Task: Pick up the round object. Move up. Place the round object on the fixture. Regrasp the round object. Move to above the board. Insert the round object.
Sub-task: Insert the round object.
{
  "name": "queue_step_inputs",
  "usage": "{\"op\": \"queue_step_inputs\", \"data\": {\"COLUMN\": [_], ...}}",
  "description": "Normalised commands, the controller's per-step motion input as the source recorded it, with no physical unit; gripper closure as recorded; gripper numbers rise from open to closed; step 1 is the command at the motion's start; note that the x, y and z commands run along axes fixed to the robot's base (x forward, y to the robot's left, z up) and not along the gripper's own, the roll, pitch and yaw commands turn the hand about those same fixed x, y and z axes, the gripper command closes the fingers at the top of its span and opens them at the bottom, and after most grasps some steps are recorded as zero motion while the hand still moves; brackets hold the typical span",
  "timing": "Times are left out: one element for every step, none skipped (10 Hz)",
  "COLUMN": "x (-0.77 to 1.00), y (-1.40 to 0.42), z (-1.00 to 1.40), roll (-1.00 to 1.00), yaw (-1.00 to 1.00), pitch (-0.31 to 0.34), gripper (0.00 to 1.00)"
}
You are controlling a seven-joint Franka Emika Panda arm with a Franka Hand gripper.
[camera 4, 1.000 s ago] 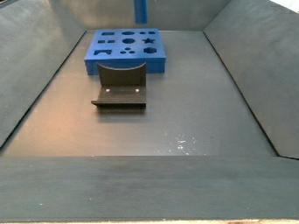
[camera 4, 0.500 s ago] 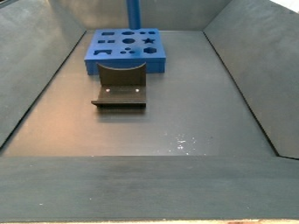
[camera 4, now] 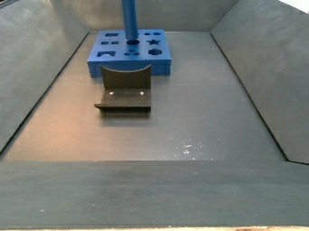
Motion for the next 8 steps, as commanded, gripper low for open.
{"op": "queue_step_inputs", "data": {"x": [0.00,-0.07,-0.18,-0.26,-0.15,-0.12,-0.01,0.01], "y": [0.13,0.14,0.17,0.05,0.00,0.00,0.00,0.00], "z": [0.00,-0.01,-0.15,-0.20,-0.24,-0.30,-0.30,-0.42], "roll": [0.00,0.00,0.00,0.00,-0.07,-0.10,-0.16,-0.17], "yaw": [0.00,0.00,-0.04,-0.05,-0.04,-0.04,-0.04,-0.06], "pitch": [0.000,0.000,0.000,-0.023,-0.040,-0.059,-0.066,-0.079], "gripper": [1.00,1.00,1.00,1.00,1.00,1.00,1.00,1.00]}}
